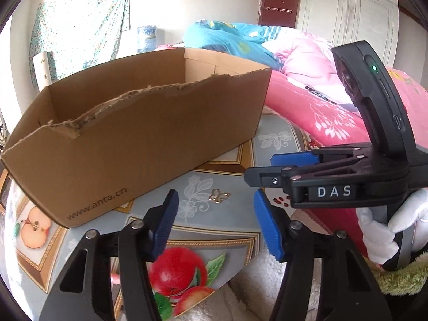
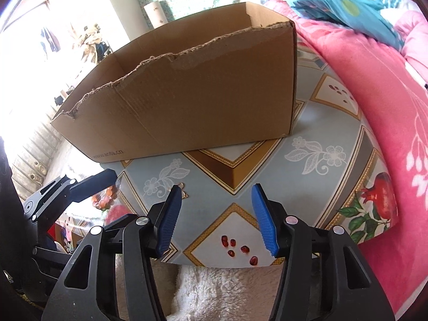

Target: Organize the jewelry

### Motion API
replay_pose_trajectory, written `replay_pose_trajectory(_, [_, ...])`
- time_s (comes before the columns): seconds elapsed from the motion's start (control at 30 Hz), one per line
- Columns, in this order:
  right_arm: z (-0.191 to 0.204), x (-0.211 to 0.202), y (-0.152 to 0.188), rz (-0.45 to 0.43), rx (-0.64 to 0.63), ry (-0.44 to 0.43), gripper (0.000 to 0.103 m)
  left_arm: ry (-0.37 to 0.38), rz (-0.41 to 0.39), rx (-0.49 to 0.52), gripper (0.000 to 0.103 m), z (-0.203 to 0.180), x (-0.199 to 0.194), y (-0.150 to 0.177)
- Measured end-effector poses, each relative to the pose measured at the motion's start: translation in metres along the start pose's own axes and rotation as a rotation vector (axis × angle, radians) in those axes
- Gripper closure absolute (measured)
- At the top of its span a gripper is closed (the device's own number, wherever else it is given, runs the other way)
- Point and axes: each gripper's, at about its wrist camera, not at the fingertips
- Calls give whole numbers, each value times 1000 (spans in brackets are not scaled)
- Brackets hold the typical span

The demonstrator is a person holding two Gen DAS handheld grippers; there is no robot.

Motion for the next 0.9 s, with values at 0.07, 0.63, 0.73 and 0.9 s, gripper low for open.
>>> replay_pose_trajectory(0.07, [-6,0,1,-7,22,-3,56,9,3,21,55,-7,8,-4])
replay_pose_trajectory(0.63, [-25,-2,8,-48,26,-64,72,-22,170,34,83,-4,41,-4])
replay_pose_trajectory(0.73, [-31,0,9,-41,52,-70,78,-8,177,18,83,-2,45,-8])
replay_pose_trajectory(0.9, [-33,-3,11,-49,77,-90,80,14,177,16,83,-1,48,-12])
Point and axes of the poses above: each gripper's, at about its wrist camera, not at the fingertips, and x roughly the way its jaws point, z to its left, y to its underside, and after that the axes turned 5 degrees about -y, right-handed
